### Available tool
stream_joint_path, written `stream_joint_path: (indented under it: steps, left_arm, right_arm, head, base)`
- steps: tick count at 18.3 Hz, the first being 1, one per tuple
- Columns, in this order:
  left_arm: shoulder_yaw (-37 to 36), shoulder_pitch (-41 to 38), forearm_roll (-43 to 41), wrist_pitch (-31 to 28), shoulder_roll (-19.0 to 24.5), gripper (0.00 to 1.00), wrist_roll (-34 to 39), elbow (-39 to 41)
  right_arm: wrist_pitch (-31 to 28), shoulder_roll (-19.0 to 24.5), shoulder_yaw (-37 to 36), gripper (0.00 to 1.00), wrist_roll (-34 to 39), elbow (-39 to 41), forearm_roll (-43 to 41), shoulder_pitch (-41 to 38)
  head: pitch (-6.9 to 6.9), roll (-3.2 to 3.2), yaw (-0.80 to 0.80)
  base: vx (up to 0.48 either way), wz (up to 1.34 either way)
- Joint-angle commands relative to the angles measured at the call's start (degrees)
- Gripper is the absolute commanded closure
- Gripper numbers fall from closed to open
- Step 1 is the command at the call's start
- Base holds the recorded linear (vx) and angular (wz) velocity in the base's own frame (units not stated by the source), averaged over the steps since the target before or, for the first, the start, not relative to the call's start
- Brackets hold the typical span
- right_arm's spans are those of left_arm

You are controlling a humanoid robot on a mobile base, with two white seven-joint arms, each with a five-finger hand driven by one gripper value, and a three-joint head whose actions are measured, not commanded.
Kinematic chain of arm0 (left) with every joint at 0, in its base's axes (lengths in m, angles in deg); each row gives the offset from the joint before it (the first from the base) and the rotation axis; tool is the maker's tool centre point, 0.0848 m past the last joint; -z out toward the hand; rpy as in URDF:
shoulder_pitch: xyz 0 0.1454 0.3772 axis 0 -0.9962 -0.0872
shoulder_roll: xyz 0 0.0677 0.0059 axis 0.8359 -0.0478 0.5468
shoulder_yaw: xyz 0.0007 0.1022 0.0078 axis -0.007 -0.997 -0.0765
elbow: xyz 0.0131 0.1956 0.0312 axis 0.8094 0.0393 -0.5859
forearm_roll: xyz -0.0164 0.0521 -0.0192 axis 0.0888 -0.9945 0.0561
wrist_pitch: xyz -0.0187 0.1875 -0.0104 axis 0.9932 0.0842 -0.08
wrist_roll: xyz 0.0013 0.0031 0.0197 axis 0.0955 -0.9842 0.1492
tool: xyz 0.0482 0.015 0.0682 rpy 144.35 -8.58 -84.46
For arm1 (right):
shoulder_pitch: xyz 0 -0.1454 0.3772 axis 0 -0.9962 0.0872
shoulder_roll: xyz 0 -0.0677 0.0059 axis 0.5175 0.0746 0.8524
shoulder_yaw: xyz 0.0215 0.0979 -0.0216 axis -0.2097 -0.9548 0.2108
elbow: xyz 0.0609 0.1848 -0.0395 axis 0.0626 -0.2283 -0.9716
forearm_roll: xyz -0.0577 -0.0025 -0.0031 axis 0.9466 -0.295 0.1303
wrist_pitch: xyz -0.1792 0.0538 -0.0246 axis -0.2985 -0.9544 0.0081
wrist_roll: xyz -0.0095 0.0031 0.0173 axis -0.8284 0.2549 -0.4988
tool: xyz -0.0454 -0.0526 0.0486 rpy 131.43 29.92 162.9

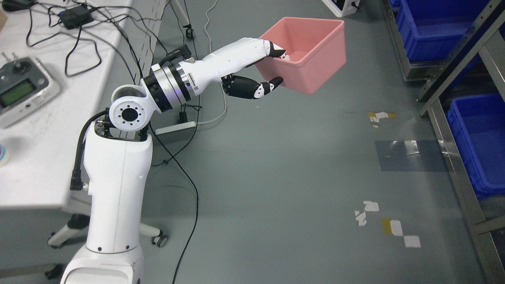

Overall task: Place storage box into left shelf container
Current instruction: 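Carry the pink box with the left hand while turning to the shelf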

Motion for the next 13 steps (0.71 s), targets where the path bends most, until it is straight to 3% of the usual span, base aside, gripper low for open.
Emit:
stream_joint_path:
  steps: [1, 13]
  left_arm:
    - [0.07, -0.58, 0.00, 0.03, 0.50, 0.98, -0.06, 0.58]
    - [-0.63, -2.07, -0.09, 0.38, 0.50, 0.98, -0.33, 0.58]
  right_arm:
    - [0.04, -1.00, -0.17, 0.00, -0.10, 1.00, -0.09, 0.34]
    - [0.04, -1.00, -0.17, 0.00, -0.01, 1.00, -0.09, 0.34]
  head:
    - [0.00, 0.00, 0.00]
    - [0.00, 0.00, 0.00]
  base:
    - [0.659, -0.16]
    - [0.678, -0.07]
